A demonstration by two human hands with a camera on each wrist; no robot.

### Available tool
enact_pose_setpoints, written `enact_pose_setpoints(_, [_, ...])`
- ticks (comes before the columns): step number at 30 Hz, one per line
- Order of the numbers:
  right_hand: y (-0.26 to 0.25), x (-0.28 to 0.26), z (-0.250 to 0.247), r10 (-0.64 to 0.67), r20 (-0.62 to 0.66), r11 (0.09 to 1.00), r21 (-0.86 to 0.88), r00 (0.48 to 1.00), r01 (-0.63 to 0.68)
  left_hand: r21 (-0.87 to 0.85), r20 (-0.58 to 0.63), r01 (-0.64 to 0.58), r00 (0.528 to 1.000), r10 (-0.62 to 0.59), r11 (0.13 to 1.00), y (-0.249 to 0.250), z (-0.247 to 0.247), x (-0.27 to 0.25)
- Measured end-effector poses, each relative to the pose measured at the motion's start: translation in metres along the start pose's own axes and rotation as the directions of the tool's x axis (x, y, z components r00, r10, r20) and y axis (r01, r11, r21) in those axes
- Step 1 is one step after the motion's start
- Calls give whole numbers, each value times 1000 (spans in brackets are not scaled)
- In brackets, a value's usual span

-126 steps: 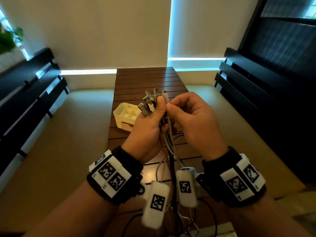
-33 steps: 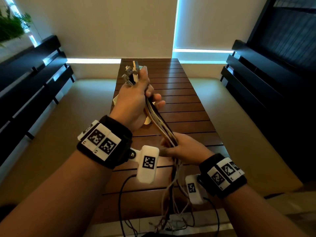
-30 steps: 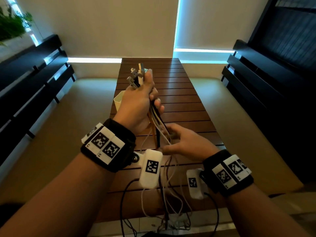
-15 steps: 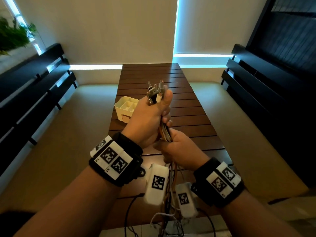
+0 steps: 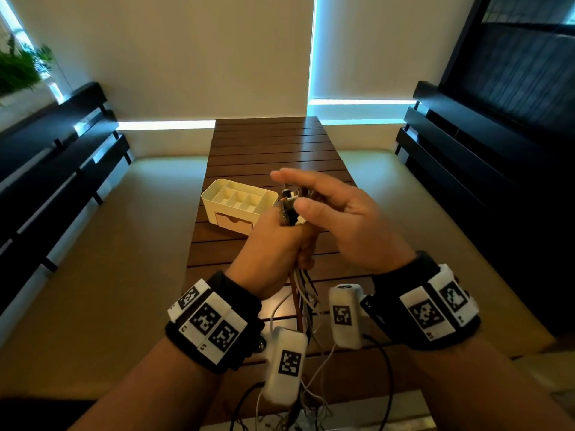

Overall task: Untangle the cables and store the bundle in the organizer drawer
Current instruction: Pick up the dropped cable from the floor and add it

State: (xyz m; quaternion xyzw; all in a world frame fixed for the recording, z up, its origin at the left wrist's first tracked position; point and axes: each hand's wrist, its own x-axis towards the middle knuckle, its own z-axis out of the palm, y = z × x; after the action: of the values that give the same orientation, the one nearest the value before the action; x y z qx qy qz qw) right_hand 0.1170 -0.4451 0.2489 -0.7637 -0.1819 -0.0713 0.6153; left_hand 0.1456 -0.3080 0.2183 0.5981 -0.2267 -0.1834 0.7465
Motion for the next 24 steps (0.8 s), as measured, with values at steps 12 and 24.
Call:
enact_pose_setpoints(12, [7,11,-1,19,-17,986,-165,1000,-21,-24,26,62,998,-61,998,0,-4,10])
enact_pose_setpoints(24, [6,16,-4,17,16,969,-248,1000,-12,-54,35,128,991,-126,990,3,-5,13])
